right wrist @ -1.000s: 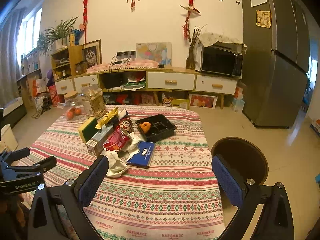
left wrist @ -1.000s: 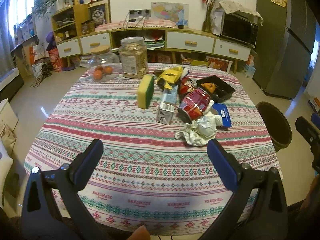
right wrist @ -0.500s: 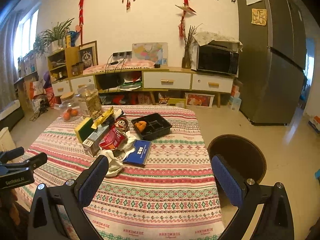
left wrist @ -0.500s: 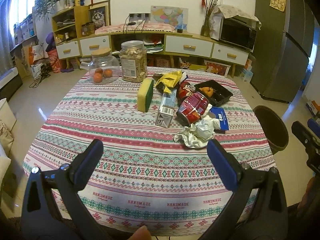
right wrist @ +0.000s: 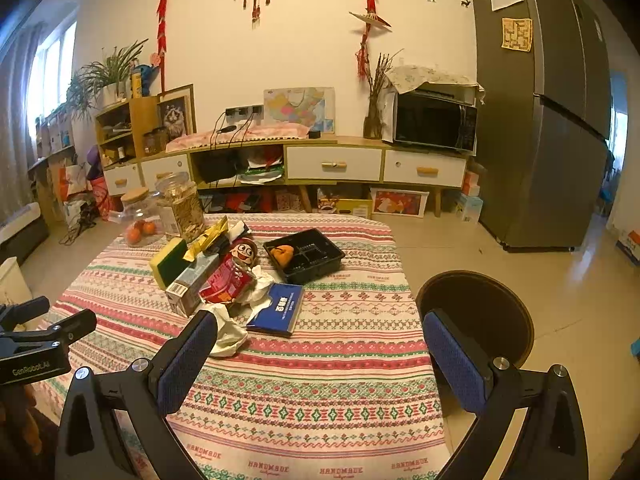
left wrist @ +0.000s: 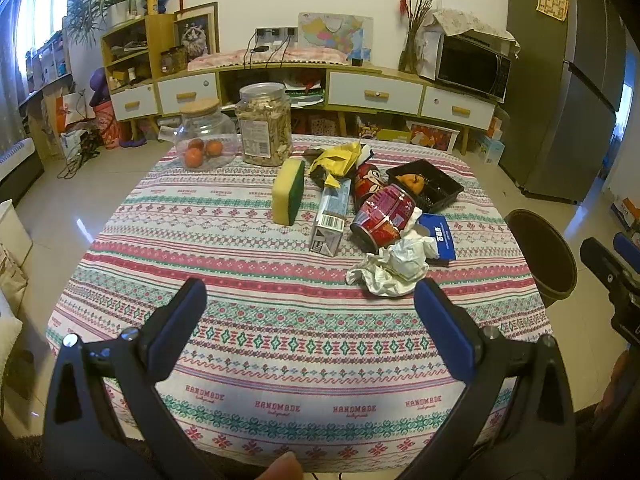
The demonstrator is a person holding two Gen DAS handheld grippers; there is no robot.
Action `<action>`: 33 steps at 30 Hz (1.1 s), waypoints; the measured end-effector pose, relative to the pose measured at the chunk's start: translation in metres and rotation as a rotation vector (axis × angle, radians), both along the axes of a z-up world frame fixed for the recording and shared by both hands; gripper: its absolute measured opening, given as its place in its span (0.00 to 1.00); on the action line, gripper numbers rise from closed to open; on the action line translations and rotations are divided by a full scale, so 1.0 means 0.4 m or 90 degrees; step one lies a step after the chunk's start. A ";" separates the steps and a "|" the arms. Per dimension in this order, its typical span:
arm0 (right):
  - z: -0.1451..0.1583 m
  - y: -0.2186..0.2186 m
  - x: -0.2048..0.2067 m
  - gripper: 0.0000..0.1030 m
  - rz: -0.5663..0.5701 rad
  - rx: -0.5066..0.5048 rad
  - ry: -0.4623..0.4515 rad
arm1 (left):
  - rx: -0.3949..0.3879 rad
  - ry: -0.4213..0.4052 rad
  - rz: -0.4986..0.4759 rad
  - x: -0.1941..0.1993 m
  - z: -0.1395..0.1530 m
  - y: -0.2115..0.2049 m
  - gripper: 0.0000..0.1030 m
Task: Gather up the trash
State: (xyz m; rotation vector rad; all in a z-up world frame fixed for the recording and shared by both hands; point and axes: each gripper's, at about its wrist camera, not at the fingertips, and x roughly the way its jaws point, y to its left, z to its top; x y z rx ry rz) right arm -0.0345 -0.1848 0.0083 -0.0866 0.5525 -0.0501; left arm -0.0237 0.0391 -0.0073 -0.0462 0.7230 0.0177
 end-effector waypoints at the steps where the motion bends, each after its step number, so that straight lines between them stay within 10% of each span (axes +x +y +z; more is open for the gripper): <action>1: 0.000 0.000 0.000 1.00 0.000 0.000 0.000 | 0.001 0.000 0.000 0.000 0.000 0.000 1.00; 33: 0.011 -0.013 0.032 1.00 -0.017 0.006 0.037 | 0.017 0.034 -0.038 0.016 -0.010 -0.028 1.00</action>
